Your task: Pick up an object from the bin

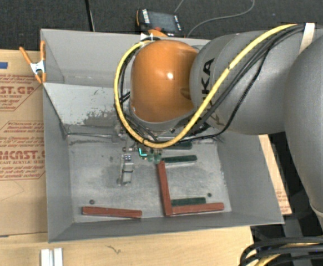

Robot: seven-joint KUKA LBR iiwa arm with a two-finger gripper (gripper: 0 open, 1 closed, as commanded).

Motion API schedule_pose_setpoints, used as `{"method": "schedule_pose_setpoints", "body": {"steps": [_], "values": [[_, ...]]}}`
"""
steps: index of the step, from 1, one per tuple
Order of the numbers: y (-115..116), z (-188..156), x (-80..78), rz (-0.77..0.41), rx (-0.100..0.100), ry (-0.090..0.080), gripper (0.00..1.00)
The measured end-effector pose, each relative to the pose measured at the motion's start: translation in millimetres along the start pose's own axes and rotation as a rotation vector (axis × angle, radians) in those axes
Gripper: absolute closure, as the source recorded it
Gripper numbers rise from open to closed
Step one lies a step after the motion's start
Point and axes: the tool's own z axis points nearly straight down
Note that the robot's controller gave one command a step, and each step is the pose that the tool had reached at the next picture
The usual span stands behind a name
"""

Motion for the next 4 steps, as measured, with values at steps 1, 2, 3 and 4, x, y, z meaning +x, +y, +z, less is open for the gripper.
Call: {"method": "schedule_pose_setpoints", "body": {"steps": [1, 2, 3, 4], "values": [[-63.1, 34.5, 39.5, -0.014, 0.004, 0.000, 0.00], [2.8, 114.0, 46.0, -0.190, 0.000, -0.001, 0.00], [31.4, 141.9, 50.2, -0.110, -0.002, -0.014, 0.00], [3.5, 102.8, -25.6, -0.415, 0.002, -0.012, 0.00]]}}
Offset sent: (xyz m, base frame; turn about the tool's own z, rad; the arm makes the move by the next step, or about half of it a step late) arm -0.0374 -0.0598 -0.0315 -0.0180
